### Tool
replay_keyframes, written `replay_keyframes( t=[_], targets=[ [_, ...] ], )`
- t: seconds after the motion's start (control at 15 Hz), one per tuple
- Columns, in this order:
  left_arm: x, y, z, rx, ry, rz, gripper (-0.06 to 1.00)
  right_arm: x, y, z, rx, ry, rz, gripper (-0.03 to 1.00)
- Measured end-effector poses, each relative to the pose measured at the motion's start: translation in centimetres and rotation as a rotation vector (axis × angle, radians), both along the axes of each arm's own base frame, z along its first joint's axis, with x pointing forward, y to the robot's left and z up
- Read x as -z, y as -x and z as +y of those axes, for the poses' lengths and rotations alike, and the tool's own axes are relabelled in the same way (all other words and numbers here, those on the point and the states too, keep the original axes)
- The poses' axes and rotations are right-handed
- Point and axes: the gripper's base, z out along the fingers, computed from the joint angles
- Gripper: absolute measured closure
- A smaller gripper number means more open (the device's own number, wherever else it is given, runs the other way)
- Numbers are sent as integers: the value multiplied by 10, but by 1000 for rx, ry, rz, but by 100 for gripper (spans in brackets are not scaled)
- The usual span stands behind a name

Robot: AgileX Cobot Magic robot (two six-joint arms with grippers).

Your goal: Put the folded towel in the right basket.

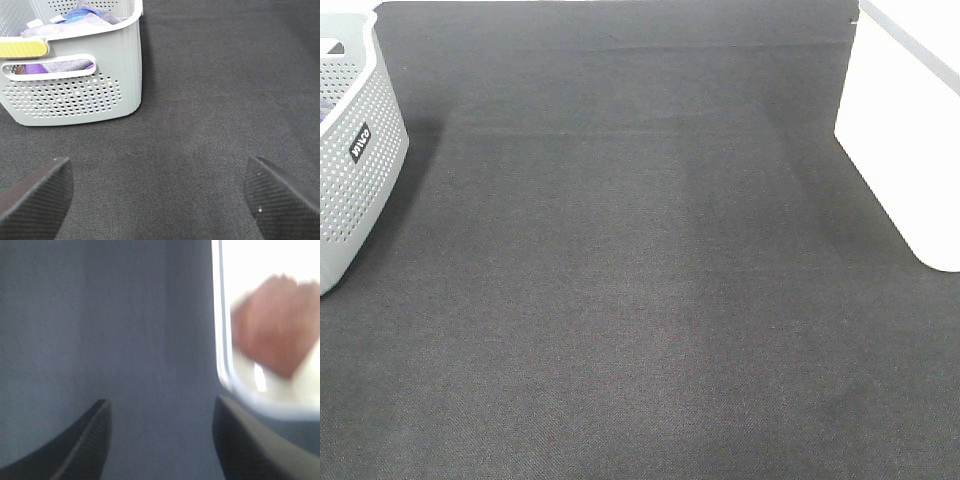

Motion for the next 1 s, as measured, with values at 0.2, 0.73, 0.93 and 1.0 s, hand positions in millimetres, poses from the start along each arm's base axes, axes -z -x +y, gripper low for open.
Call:
replay_keyframes(
  t=[0.2, 0.73, 0.93, 1.0],
  targets=[
    [0, 0, 0, 0, 0, 0, 7, 42, 68, -9, 8, 64, 123, 40],
    [0, 0, 0, 0, 0, 0, 7, 115, 215, -20, 14, 82, 60, 40],
    [0, 0, 0, 0, 0, 0, 7, 124, 234, -22, 20, 73, -60, 40],
    [0, 0, 0, 0, 0, 0, 7, 127, 241, -22, 22, 69, -123, 40]
  ],
)
